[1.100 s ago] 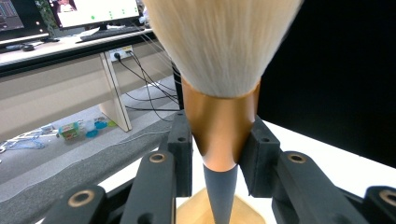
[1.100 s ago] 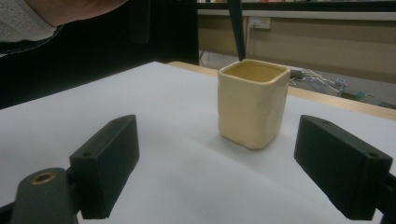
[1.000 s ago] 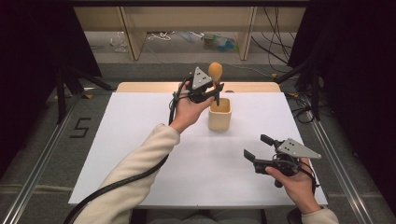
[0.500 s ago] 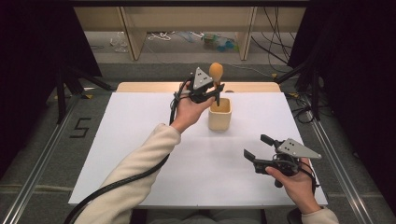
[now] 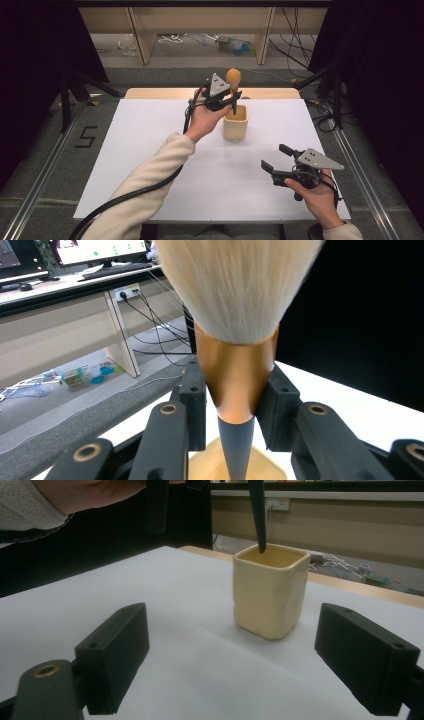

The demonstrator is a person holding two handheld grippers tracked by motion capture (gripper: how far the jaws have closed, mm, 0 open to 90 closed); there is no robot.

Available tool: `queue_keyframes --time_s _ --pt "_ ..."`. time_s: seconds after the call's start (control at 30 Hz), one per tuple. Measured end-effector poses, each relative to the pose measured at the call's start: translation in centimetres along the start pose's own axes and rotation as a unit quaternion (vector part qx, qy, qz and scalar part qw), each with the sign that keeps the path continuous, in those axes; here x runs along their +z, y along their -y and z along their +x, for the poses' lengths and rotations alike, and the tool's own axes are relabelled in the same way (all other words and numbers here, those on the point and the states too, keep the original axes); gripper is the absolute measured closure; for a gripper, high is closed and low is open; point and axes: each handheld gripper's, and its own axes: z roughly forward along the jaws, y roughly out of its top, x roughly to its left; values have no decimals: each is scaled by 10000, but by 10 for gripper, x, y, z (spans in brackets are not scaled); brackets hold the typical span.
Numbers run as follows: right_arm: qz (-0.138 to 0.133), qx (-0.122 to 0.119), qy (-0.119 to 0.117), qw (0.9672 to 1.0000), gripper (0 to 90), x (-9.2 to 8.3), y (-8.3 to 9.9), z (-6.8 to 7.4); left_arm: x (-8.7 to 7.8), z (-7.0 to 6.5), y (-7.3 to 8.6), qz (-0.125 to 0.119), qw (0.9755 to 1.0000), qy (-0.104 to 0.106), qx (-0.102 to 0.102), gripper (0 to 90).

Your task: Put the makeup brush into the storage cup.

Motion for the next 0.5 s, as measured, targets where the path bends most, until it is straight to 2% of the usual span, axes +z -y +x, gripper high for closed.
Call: queue_keyframes --time_s 0.5 --pt "-110 34 -19 9999 153 2 1 0 4 1 5 76 10000 -27 -11 687"
